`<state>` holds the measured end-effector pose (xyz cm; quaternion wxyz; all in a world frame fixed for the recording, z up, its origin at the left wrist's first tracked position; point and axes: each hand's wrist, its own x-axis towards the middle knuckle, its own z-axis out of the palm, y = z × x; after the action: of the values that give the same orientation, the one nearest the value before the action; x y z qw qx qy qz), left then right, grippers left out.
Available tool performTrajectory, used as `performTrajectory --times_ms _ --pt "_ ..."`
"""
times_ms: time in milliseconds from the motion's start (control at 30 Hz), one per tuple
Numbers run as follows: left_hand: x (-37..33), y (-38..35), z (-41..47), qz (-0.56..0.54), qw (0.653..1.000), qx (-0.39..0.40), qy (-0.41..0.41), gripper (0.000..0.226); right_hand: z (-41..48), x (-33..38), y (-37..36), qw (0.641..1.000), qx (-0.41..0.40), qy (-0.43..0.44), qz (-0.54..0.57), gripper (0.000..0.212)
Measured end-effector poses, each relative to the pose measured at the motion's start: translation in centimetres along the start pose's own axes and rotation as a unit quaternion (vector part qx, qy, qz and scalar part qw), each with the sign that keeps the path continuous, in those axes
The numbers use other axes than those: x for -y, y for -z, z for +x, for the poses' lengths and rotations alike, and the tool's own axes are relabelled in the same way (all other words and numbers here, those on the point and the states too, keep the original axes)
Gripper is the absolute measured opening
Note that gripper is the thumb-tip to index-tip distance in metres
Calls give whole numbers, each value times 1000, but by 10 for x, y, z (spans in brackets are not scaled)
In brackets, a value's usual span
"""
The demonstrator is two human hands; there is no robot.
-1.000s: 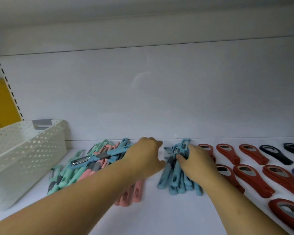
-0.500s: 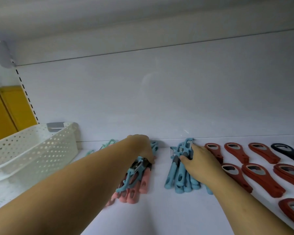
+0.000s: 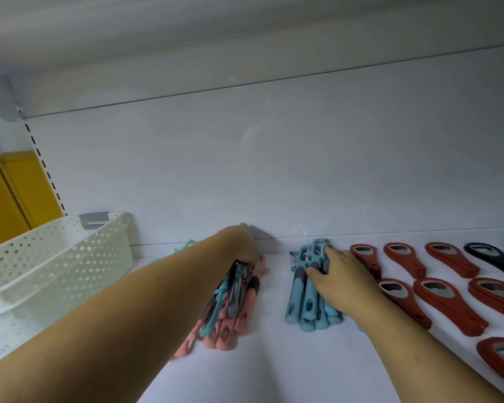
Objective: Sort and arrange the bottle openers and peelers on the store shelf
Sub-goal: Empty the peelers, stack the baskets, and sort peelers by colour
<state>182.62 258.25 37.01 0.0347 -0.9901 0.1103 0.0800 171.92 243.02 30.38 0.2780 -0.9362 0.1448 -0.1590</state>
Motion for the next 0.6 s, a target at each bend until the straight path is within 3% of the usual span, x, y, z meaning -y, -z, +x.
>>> performTrajectory --times_ms 233,333,500,600 --pt "7 8 1 -71 997 -2 9 56 2 -2 -1 1000 -2 -8 1 38" --pt "20 16 2 -176 984 2 16 60 2 -2 -1 1000 -3 -12 0 38" --pt "41 47 -13 -452 892 8 -20 40 1 -1 -1 1000 -4 -12 12 36" --pt "51 69 -31 -547 835 6 -64 26 -1 1 0 1000 -4 -13 3 37"
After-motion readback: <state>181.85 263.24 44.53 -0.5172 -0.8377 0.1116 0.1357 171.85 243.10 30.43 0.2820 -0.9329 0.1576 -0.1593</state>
